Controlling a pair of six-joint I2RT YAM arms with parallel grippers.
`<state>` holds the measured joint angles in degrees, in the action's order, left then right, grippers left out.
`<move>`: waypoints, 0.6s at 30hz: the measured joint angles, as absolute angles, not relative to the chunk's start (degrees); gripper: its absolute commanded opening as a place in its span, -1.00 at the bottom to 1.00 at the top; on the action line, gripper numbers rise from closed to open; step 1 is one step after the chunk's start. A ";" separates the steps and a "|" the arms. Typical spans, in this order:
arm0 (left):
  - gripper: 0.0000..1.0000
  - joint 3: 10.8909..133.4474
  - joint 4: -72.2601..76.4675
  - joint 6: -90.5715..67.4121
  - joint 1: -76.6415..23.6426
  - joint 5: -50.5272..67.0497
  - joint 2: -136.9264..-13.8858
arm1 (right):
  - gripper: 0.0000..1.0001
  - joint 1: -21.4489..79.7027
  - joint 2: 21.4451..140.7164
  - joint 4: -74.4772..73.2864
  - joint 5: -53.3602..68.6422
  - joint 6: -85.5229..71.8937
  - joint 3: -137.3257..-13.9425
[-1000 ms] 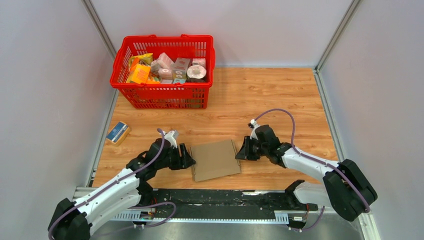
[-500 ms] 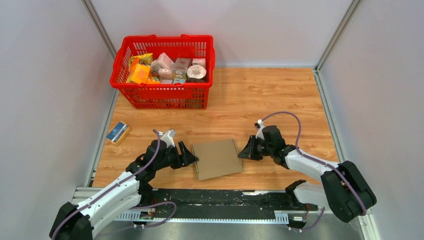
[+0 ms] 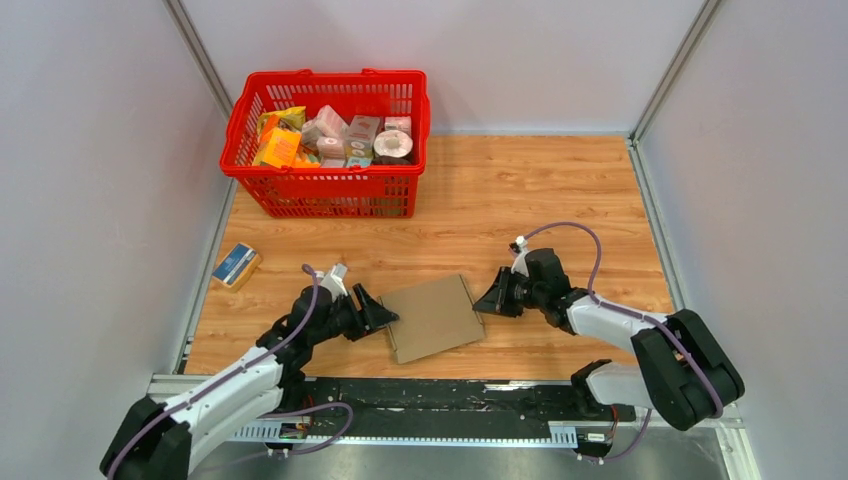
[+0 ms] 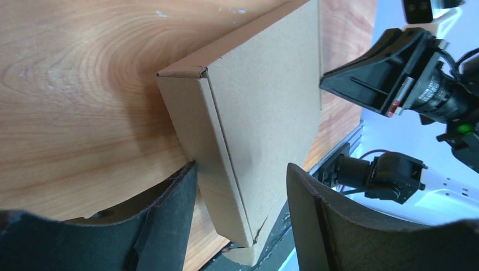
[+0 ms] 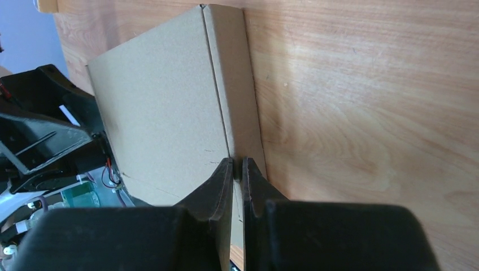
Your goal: Fold the paper box
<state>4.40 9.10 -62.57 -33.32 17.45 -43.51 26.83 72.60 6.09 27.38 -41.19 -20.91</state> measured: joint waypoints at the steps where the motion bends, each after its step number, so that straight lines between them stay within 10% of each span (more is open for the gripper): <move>1: 0.39 4.54 7.81 -62.63 -33.32 17.17 -41.76 | -0.81 26.79 72.86 6.57 27.38 -41.47 -20.86; 18: 0.51 6.13 -6.31 -64.66 -33.65 12.84 -28.71 | -0.81 23.29 76.77 14.83 32.58 -44.40 -18.37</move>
